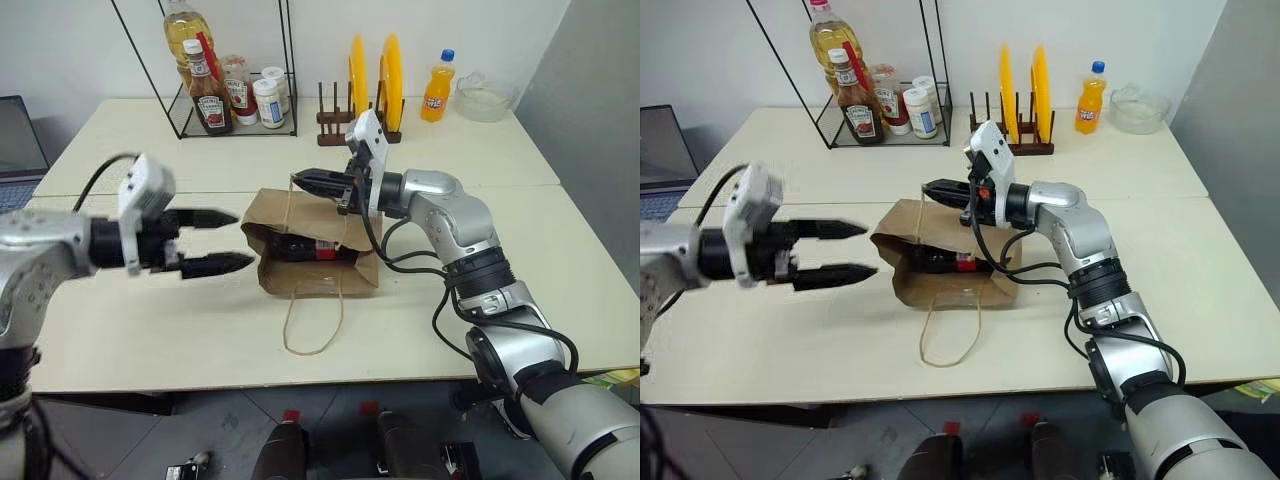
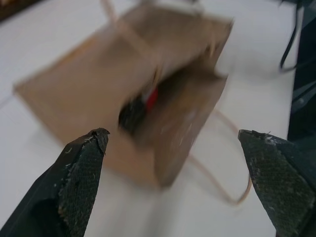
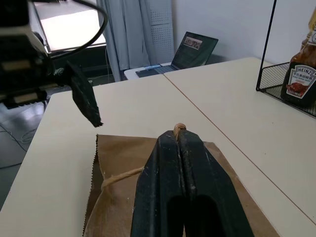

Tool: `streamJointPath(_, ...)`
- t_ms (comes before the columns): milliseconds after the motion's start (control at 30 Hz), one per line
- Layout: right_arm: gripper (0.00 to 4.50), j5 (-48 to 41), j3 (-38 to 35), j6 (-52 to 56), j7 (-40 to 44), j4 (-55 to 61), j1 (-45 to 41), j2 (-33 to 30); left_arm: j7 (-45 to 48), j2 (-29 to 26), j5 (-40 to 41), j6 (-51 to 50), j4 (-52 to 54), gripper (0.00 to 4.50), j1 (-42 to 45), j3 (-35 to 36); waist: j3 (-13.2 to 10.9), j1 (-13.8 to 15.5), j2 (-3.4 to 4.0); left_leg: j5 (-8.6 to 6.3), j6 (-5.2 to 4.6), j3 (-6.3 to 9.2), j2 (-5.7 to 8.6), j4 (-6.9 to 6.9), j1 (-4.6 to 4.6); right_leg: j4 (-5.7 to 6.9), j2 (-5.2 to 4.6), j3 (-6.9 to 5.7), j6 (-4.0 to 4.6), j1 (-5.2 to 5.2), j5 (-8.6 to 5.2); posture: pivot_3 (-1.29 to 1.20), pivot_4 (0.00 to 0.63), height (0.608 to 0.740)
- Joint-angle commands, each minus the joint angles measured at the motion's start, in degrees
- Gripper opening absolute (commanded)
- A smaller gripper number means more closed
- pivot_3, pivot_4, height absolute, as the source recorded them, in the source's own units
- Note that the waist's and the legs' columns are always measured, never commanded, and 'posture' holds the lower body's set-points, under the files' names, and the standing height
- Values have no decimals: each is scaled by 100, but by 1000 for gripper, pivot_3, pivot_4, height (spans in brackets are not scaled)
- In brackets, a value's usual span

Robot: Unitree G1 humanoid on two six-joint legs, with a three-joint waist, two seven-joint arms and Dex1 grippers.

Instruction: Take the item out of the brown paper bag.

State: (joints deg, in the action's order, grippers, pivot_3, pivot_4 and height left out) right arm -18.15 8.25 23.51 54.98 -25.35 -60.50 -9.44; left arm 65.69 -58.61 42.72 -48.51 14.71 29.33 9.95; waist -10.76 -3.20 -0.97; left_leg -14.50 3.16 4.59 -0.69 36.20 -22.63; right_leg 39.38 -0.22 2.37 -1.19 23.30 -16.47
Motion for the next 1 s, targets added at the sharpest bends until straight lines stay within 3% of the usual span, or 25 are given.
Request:
streamJointPath(33,0,50,-57,-204,69,-25,-204,4,-35,152,429,-376,637,4481,54,-302,0,-34,0,0,0,0,0,0,-1,-1,-3,1,0,0,0,0,150,740)
streamJointPath(133,0,91,-75,-259,80,-108,-238,26,-100,275,244,-296,958,4481,-151,-710,0,-70,0,0,1,-6,-1,-2,-2,-5,-1,5,0,4,0,0,150,740)
streamJointPath(200,0,113,-99,-293,73,-175,-290,34,-246,479,-337,171,886,4481,-289,-1200,-1,-72,1,1,1,-4,0,-4,-3,-4,4,3,2,10,0,0,150,740)
streamJointPath(400,0,129,-90,-276,84,-139,-290,-17,-1168,1586,-1970,1704,48,4481,-2,-1985,0,6,0,14,24,3,7,4,2,20,17,-3,12,11,4,0,150,740)
streamJointPath(500,0,128,-81,-249,85,-75,-252,-33,-1428,1868,-2456,2038,-81,3900,7,-2188,0,11,0,14,24,2,8,11,-4,21,15,-2,11,12,4,0,150,740)
streamJointPath(667,0,132,-78,-229,49,-32,-246,-45,-1995,2243,-3353,2752,-332,2307,0,-2436,0,8,0,14,23,1,6,10,-9,17,7,-1,11,14,4,0,150,740)
streamJointPath(900,0,143,-83,-240,41,-71,-283,-64,-2334,2184,-4570,4182,-736,78,-128,-2725,0,9,0,14,23,2,7,13,-7,25,6,-1,11,15,4,0,150,740)
streamJointPath(1000,0,154,-90,-268,35,-118,-307,-62,-2369,2145,-4854,4429,-770,31,-210,-2732,0,10,0,14,23,2,6,13,-8,25,5,-2,11,15,4,0,150,740)
